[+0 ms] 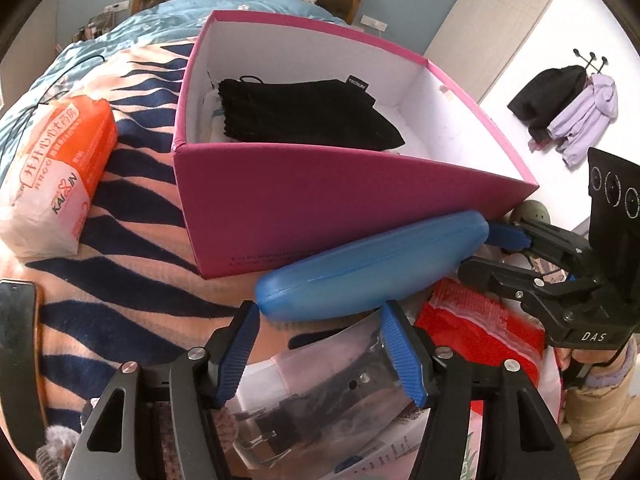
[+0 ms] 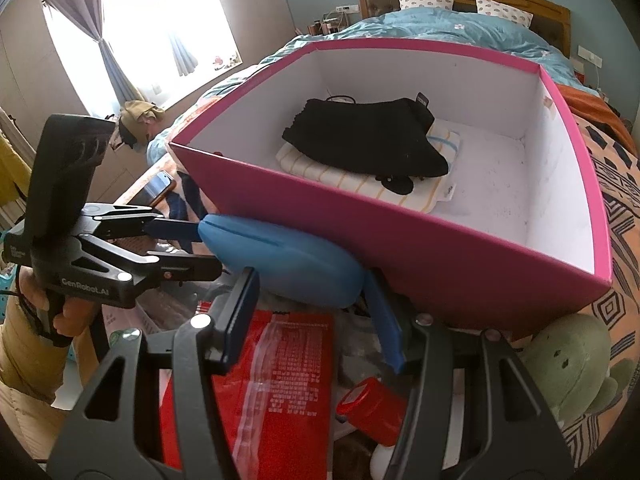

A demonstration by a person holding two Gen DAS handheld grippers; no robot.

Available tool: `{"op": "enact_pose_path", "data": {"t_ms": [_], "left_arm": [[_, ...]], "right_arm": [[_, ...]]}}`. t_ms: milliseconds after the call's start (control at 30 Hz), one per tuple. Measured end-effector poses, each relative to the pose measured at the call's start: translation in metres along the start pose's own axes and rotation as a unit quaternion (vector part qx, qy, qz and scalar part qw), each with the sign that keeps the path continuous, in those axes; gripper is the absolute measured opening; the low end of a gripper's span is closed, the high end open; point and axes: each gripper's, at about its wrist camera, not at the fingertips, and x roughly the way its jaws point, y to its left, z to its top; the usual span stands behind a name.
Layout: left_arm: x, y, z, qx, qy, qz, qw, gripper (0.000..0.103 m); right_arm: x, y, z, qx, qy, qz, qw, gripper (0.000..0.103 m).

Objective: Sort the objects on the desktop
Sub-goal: 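Lift the blue glasses case with the right gripper out of the clutter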

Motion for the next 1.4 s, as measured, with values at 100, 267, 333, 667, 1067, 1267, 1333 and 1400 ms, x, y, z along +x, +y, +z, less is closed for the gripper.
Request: {"op": "enact_pose_path", "data": {"t_ms": [100, 267, 333, 667, 1067, 1267, 1333, 1400], "left_arm": [[0.0, 0.0, 0.0, -0.002, -0.001, -0.001, 1.0, 0.063], [-0.009, -0.004, 0.0, -0.002, -0.011, -0.001, 0.9999, 0.063], [-0.015, -0.007, 0.0, 0.003, -0.017, 0.001, 0.9999, 0.063], [-0.043, -0.023, 0.0, 0.023, -0.044, 0.019, 0.9986, 0.063], [-0.068, -0.038, 0.004, 0.039, -0.069, 0.031, 0.9964, 0.063], [-0.078, -0.043, 0.007, 0.047, -0.081, 0.037, 0.9949, 0.063], [-0.081, -0.044, 0.009, 0.048, -0.084, 0.039, 0.9945, 0.063], [-0.083, -0.044, 0.011, 0.048, -0.087, 0.041, 0.9942, 0.063]], "right_arm": [[0.0, 0.0, 0.0, 0.001, -0.002, -0.001, 1.0, 0.057], [-0.006, 0.0, 0.001, 0.007, -0.012, 0.001, 1.0, 0.057], [-0.011, 0.001, 0.002, 0.009, -0.017, 0.002, 1.0, 0.057], [-0.034, 0.012, 0.007, 0.001, -0.039, 0.014, 0.999, 0.057], [-0.056, 0.018, 0.012, -0.003, -0.065, 0.024, 0.998, 0.057], [-0.066, 0.019, 0.018, -0.005, -0.079, 0.027, 0.997, 0.057], [-0.068, 0.019, 0.021, -0.006, -0.083, 0.028, 0.996, 0.057], [-0.07, 0.019, 0.022, -0.007, -0.085, 0.029, 0.996, 0.057]]}}
